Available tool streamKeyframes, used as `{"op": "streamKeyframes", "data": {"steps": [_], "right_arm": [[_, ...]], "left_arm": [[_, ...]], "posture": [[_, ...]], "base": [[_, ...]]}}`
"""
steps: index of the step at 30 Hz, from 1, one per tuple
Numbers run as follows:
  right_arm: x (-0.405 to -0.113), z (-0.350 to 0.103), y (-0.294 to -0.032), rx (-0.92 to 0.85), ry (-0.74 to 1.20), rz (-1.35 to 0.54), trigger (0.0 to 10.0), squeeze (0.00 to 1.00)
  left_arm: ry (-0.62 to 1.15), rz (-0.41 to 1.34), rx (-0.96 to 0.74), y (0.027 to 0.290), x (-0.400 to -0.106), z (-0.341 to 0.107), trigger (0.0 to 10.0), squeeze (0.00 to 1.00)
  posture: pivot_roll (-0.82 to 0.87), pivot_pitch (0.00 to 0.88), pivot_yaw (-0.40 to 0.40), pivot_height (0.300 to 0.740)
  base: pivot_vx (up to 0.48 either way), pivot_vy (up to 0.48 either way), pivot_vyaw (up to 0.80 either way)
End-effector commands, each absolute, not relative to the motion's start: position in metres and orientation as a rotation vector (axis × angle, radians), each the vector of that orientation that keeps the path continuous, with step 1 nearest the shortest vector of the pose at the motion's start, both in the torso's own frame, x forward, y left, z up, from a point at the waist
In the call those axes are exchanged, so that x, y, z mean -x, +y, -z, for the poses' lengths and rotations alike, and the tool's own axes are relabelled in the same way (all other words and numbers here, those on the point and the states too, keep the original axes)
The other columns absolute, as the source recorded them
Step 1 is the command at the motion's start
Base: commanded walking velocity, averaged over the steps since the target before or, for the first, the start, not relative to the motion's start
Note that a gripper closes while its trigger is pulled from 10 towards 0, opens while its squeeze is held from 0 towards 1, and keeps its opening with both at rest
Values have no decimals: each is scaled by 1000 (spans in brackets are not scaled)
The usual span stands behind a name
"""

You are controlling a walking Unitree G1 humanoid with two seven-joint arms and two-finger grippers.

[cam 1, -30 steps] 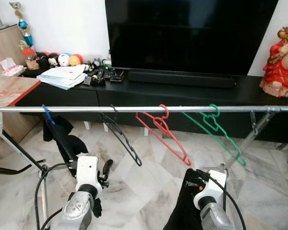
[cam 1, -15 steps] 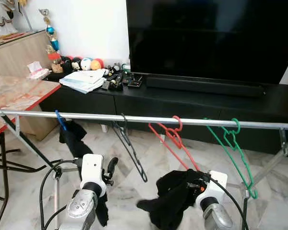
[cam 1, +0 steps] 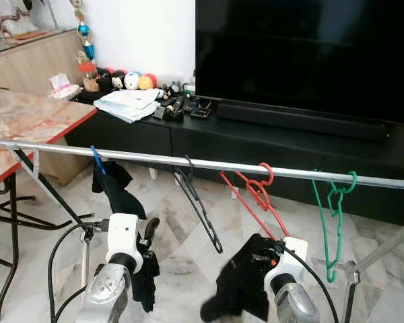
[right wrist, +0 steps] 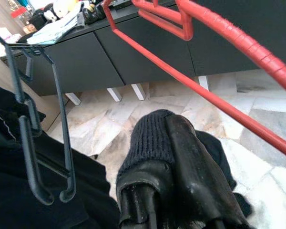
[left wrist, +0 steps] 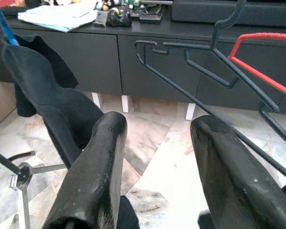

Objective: Hang hanger

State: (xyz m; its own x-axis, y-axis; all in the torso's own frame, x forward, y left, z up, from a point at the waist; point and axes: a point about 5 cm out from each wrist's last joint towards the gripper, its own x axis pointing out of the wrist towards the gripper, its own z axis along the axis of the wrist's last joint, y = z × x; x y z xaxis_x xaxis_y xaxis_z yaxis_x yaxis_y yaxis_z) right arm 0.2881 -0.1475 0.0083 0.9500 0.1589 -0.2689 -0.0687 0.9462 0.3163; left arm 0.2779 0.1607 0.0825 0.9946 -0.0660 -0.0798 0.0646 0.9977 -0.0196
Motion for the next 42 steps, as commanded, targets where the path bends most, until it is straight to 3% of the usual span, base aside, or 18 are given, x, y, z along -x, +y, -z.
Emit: {"op": "streamKeyframes", "data": {"steps": [1, 17, 35, 42], "right_arm": [[-290, -11, -147, -298, 285, -118, 10000, 0], [-288, -8, -149, -294, 294, -107, 10000, 0], [-288, -7, -148, -298, 301, -115, 10000, 0], [-288, -6, -147, -295, 310, -123, 10000, 0]], "left_arm": [[53, 72, 4, 160, -278, -88, 10000, 0], [48, 91, -10, 158, -278, -89, 10000, 0], [69, 122, -44, 156, -277, -88, 10000, 0], [115, 165, -59, 151, -281, -85, 10000, 0]], "posture": [[77, 0, 27, 740], [79, 0, 28, 740], [81, 0, 27, 740], [82, 0, 22, 740]], "base": [[274, 0, 0], [284, 0, -268], [0, 0, 0], [0, -415, 0]]}}
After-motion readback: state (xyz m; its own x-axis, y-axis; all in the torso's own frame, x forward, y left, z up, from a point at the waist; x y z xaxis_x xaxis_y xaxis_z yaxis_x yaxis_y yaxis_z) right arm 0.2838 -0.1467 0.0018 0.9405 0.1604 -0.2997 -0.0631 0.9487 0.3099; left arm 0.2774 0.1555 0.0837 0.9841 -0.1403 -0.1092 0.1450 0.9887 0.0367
